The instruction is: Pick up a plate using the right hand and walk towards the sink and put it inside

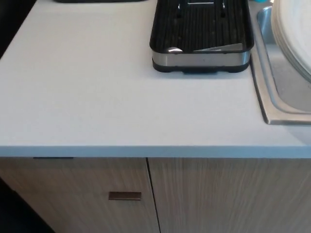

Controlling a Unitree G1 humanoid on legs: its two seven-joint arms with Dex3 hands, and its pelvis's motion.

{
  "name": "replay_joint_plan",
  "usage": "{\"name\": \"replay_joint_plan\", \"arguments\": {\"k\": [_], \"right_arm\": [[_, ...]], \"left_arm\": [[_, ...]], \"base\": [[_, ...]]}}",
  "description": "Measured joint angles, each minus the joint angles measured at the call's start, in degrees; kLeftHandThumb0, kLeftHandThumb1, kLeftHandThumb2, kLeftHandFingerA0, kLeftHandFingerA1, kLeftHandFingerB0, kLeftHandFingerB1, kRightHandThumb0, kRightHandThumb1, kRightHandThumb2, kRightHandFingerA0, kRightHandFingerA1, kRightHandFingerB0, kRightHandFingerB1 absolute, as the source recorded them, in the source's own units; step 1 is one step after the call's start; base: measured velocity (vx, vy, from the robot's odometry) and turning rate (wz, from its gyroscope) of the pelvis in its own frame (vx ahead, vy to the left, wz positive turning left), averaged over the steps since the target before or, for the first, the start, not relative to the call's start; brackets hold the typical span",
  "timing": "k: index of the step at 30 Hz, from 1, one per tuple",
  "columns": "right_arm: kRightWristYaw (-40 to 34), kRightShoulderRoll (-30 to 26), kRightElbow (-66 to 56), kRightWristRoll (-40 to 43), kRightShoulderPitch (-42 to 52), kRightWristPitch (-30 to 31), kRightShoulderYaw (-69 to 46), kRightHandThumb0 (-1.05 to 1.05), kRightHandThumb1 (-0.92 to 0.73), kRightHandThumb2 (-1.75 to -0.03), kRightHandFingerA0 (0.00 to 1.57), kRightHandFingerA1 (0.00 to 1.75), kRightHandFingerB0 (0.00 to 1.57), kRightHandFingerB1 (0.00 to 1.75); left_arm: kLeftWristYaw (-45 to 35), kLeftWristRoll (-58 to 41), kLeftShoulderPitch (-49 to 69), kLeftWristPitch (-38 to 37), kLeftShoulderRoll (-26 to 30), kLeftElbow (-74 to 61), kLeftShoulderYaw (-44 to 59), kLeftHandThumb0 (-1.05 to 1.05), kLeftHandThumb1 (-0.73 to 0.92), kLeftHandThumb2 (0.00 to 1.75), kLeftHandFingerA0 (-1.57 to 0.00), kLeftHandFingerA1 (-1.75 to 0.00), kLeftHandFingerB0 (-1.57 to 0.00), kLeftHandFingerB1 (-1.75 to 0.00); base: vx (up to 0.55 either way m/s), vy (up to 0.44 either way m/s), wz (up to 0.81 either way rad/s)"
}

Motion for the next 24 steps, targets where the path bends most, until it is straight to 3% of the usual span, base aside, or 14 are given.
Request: {"name": "replay_joint_plan", "arguments": {"k": [2,4,12,13,14,18,19,20,21,22,24], "right_arm": [[0.23,0.00,-0.02,0.00,-0.07,0.00,0.00,-0.15,-0.51,-1.14,0.86,1.62,0.84,1.06],[0.38,0.00,-0.05,0.00,-0.11,0.00,-0.01,-0.17,-0.57,-1.04,0.86,1.63,0.84,1.05],[0.68,0.38,-0.79,-0.14,-1.26,-0.16,0.15,-0.14,-0.53,-1.07,0.86,1.63,0.82,1.06],[0.73,0.40,-0.85,-0.17,-1.26,-0.16,0.16,-0.18,-0.59,-1.04,0.86,1.66,0.83,1.08],[0.83,0.47,-1.01,-0.18,-1.26,-0.14,0.16,-0.17,-0.58,-1.07,0.86,1.67,0.84,1.09],[1.40,0.69,-1.19,-0.14,-1.44,-0.16,0.16,-0.18,-0.54,-1.12,0.87,1.65,0.86,1.10],[1.45,0.69,-1.09,-0.12,-1.46,-0.17,0.15,-0.19,-0.54,-1.12,0.88,1.64,0.87,1.09],[1.48,0.69,-1.05,-0.10,-1.49,-0.17,0.15,-0.19,-0.54,-1.12,0.88,1.64,0.87,1.09],[1.60,1.38,-0.46,-0.13,-1.36,-0.15,0.37,-0.18,-0.48,-1.16,0.88,1.65,0.87,1.09],[1.81,1.25,-0.39,-0.13,-1.21,-0.14,0.37,-0.23,-0.44,-1.14,1.07,1.50,0.91,1.05],[2.05,0.95,-0.39,0.01,-1.38,0.02,-0.08,-0.22,-0.45,-1.15,1.07,1.50,0.91,1.06]], "left_arm": [[-0.14,-0.02,0.59,-0.25,0.00,0.74,0.00,0.11,0.66,1.45,-1.57,-1.53,-1.54,-1.48],[-0.28,-0.04,0.96,-0.36,-0.01,1.29,0.00,0.12,0.72,1.47,-1.57,-1.52,-1.50,-1.46],[-0.07,0.09,2.09,-0.87,0.74,1.56,0.00,0.11,0.70,1.46,-1.57,-1.52,-1.51,-1.46],[-0.05,0.12,2.09,-0.87,0.81,1.52,-0.04,0.22,0.49,1.75,-1.27,-1.72,-1.16,-1.52],[-0.01,0.19,2.10,-0.87,0.94,1.46,-0.15,0.12,0.68,1.45,-1.57,-1.52,-1.52,-1.46],[0.14,0.37,1.98,-0.90,1.21,1.45,-0.53,0.10,0.73,1.47,-1.56,-1.52,-1.52,-1.47],[0.14,0.35,1.89,-0.90,1.22,1.56,-0.51,0.22,0.55,1.75,-1.36,-1.64,-1.22,-1.44],[0.14,0.33,1.82,-0.91,1.24,1.66,-0.50,0.22,0.55,1.75,-1.36,-1.64,-1.22,-1.44],[0.16,0.31,1.66,-1.02,1.05,1.91,-0.47,0.11,0.70,1.46,-1.56,-1.51,-1.51,-1.45],[0.16,0.32,1.67,-1.13,1.01,2.19,-0.55,0.11,0.69,1.46,-1.57,-1.52,-1.52,-1.46],[0.13,0.38,1.46,-1.20,0.43,2.64,-0.87,0.13,0.69,1.46,-1.56,-1.52,-1.52,-1.46]], "base": [[-0.01,-0.032,-0.05],[0.00,0.015,-0.03],[0.00,0.019,0.24],[0.00,-0.111,0.10],[0.00,-0.156,0.06],[0.02,-0.205,0.01],[0.00,-0.281,0.02],[0.00,-0.294,0.05],[-0.05,-0.418,-0.73],[-0.04,-0.384,0.08],[-0.05,-0.311,-0.12]]}}
